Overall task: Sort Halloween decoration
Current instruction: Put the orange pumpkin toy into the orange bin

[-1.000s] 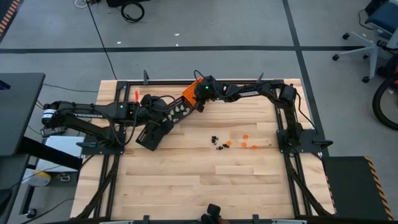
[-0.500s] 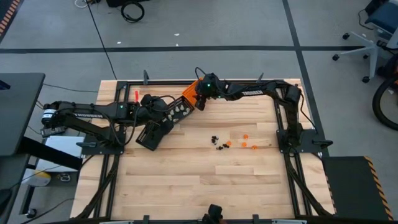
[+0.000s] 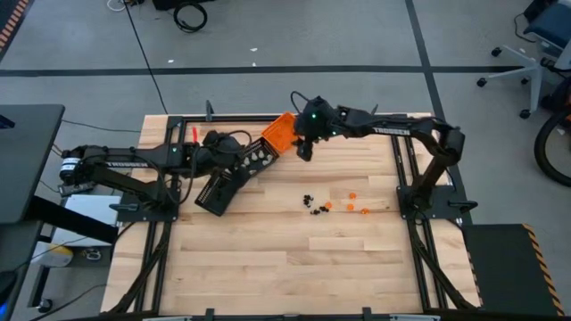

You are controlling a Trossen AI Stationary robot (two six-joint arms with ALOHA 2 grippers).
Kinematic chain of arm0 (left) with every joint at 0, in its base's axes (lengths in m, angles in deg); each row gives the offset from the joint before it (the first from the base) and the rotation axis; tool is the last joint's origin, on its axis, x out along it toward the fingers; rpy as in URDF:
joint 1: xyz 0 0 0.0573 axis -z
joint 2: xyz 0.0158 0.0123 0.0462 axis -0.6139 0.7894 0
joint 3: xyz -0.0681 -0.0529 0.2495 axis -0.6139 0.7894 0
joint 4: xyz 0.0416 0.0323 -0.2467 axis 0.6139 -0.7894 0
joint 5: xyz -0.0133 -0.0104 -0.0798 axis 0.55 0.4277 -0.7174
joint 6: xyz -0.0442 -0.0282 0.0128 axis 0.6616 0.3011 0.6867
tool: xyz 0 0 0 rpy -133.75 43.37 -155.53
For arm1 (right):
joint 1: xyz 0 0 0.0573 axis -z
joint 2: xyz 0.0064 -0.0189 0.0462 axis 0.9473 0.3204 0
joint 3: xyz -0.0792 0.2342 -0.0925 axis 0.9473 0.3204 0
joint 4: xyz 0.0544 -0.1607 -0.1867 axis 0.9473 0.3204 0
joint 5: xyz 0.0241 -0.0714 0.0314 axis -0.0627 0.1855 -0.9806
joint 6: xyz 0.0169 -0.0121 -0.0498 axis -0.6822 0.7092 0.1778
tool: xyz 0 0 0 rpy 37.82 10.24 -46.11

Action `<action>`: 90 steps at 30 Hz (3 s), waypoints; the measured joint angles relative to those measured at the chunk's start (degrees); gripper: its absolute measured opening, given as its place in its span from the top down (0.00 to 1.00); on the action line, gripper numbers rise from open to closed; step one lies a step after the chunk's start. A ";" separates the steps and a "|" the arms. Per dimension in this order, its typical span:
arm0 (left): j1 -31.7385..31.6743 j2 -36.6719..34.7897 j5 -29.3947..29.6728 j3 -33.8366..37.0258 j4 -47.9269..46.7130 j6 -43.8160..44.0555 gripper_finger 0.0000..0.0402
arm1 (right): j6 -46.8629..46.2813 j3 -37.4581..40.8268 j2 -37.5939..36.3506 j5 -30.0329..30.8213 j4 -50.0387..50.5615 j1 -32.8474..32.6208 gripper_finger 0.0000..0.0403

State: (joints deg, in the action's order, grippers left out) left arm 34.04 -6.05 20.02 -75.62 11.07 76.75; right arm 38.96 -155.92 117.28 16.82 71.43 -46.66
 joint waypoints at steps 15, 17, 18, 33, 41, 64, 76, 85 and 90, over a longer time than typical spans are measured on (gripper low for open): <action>-1.20 0.00 0.00 0.00 2.03 -0.87 1.00 | -1.93 0.02 -0.57 -0.80 37.67 -7.49 0.56; -1.19 0.00 0.00 0.00 2.01 -0.85 1.00 | -1.89 0.07 -0.57 -0.80 41.25 -7.94 0.57; -1.18 0.00 0.00 0.00 2.03 -0.85 1.00 | -1.98 0.15 -0.57 -0.80 42.34 -8.11 0.57; -1.18 0.00 0.00 0.00 1.99 -0.87 1.00 | -15.69 11.75 -0.61 -0.13 43.66 -8.20 0.58; -1.18 0.00 0.00 0.00 2.01 -0.90 1.00 | -17.80 18.65 -0.61 3.38 39.91 -9.57 0.56; -1.18 0.00 0.00 0.00 1.97 -1.07 1.00 | -24.12 25.27 -1.02 8.59 27.89 -18.35 0.57; -1.18 0.00 -0.01 0.00 2.41 -1.27 1.00 | -23.92 25.69 -0.93 10.08 26.39 -20.29 0.74; -1.18 0.00 0.00 0.00 2.41 -1.29 1.00 | -23.76 23.17 -0.44 10.58 26.81 -20.24 0.76; -1.20 0.00 0.00 0.00 2.41 -1.29 1.00 | -22.54 20.26 -0.20 12.23 22.64 -20.08 0.76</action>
State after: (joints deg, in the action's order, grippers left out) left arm 32.84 -6.05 20.02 -75.62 13.49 75.46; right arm 16.42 -135.66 117.08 29.04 94.07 -66.74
